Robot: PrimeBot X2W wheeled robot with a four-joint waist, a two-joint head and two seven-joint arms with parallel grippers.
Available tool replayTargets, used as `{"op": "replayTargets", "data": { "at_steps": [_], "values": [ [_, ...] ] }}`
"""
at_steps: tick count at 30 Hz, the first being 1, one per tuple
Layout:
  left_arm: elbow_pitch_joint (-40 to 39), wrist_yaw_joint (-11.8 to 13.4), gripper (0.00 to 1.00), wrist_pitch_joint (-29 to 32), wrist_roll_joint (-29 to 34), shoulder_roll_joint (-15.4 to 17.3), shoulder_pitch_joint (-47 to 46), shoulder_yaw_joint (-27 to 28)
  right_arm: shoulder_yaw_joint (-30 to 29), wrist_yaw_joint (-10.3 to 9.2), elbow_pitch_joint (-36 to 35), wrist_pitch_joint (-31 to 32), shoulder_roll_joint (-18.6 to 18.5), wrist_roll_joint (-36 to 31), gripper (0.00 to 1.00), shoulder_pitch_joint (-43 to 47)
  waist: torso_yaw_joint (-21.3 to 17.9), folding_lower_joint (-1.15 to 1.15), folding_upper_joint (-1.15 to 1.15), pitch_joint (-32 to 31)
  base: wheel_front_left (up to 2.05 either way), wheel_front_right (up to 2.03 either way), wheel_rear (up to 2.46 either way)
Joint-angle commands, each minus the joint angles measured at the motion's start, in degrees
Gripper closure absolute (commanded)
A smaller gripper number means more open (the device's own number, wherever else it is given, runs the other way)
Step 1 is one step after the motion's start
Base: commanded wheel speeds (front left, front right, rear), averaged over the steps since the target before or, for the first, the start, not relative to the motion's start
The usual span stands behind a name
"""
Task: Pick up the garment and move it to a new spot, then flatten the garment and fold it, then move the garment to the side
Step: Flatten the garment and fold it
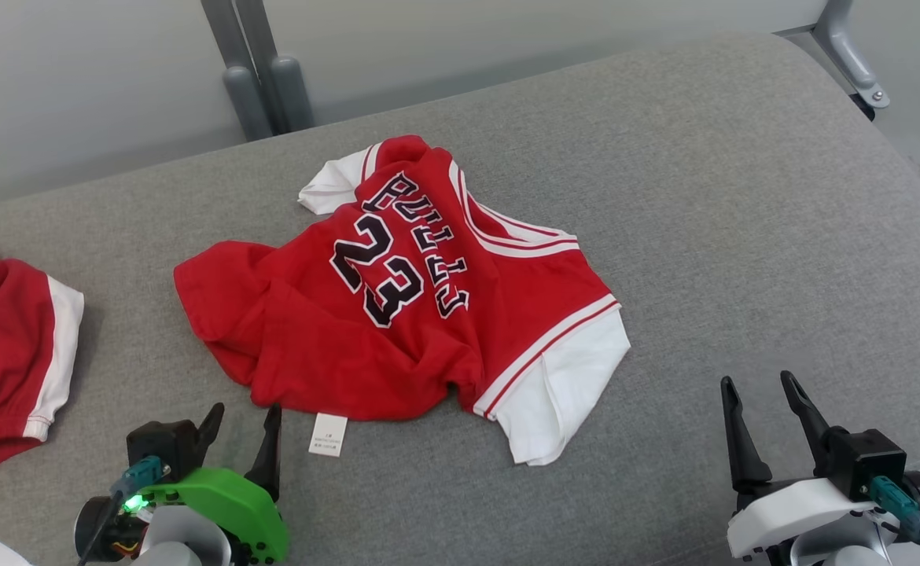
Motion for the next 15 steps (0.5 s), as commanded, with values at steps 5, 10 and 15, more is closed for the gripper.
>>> {"op": "replayTargets", "data": {
  "at_steps": [5,10,15],
  "values": [
    [3.1,-2.0,0.00,0.9,1.5,-1.3,-3.4,-1.6,0.7,-0.02,0.2,-0.2,-0.2,0.0,0.00,-1.5,0.5,0.00,0.00,1.6,0.00,0.00,0.00],
    [8.1,-4.6,0.00,0.9,1.3,-2.6,-6.3,-2.1,0.9,-0.02,0.3,-0.2,-0.3,0.3,0.00,-2.1,-0.1,0.00,0.00,2.5,0.00,0.00,0.00],
    [12.7,-8.4,1.00,1.4,0.7,-3.8,-8.5,-3.0,0.6,-0.02,0.5,-0.2,-0.3,0.4,0.00,-2.3,-0.5,0.00,0.00,2.9,0.00,0.00,0.00]
  ]
}}
